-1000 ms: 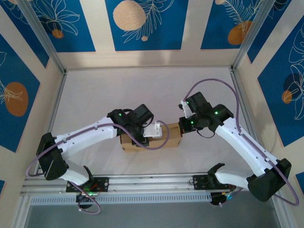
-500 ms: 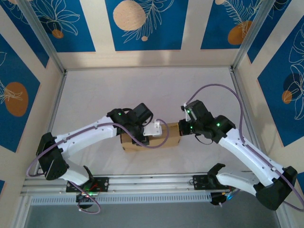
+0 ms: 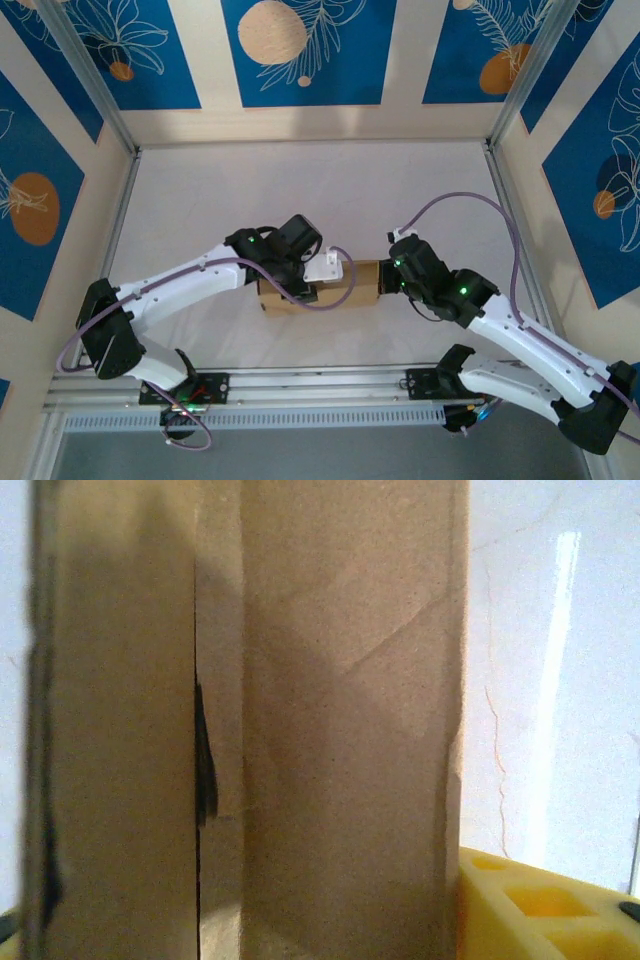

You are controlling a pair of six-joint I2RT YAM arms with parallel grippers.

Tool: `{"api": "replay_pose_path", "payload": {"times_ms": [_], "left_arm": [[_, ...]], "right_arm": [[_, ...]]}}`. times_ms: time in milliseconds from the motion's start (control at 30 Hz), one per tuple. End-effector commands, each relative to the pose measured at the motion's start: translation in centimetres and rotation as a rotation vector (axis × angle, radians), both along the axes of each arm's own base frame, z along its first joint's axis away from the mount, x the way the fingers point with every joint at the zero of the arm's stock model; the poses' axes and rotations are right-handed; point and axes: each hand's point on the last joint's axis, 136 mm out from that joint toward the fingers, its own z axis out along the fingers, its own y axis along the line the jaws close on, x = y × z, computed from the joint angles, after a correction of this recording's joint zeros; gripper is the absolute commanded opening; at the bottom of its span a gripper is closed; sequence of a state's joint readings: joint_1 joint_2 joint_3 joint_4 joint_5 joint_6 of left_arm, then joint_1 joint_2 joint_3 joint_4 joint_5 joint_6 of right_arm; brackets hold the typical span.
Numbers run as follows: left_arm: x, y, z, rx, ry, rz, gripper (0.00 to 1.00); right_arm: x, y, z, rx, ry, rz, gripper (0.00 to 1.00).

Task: Fold the paper box

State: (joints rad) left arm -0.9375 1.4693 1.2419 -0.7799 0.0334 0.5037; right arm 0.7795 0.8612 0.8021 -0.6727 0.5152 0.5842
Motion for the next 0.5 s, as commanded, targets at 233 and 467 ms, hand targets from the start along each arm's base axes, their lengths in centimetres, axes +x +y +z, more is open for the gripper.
{"api": "replay_pose_path", "payload": {"times_ms": [233, 467], "left_arm": [[3.1, 0.3, 4.8, -0.178, -0.135, 0.15, 0.77], [2.7, 3.3, 11.7, -0.373, -0.244, 0.296, 0.82]], "right_arm": [[-0.9, -2.8, -3.4, -0.142, 0.057, -0.063, 0.0], [0.4, -2.5, -2.0, -0.173, 0.011, -0.037, 0.0]]}}
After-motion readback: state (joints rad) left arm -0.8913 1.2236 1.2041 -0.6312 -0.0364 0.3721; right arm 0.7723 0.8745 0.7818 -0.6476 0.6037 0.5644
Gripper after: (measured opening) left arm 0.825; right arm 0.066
